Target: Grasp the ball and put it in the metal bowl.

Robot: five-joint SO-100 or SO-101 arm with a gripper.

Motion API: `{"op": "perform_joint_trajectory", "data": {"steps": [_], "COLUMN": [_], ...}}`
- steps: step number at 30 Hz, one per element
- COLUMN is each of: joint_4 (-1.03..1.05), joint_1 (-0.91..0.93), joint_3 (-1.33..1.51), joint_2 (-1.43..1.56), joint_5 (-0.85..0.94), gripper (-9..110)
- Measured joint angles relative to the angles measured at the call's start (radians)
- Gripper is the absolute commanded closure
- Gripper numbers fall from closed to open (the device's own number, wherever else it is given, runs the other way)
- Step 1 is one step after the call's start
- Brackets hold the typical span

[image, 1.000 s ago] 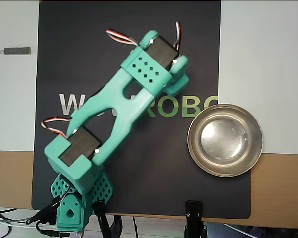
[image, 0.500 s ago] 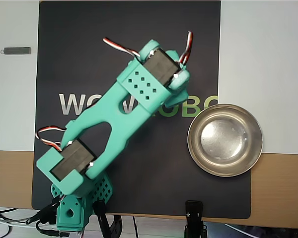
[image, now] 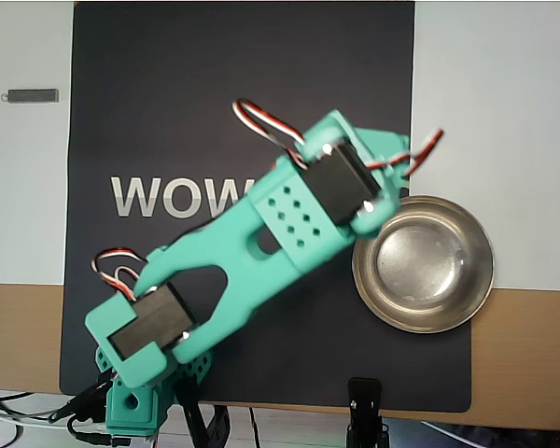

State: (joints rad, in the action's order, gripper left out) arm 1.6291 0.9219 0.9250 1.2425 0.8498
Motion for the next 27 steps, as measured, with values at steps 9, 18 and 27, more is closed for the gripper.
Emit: {"op": "perform_joint_trajectory", "data": {"steps": [9,18,27], "joint_4": [0.000,0.000,-0.003], "joint_1": [0.104,0.173,0.207], "joint_3": [0.000,0.000,0.000], "joint_2": [0.000,0.000,-0.066], "joint_5": [-0.020,-0.253,-0.442], "gripper": [89,89,88]}}
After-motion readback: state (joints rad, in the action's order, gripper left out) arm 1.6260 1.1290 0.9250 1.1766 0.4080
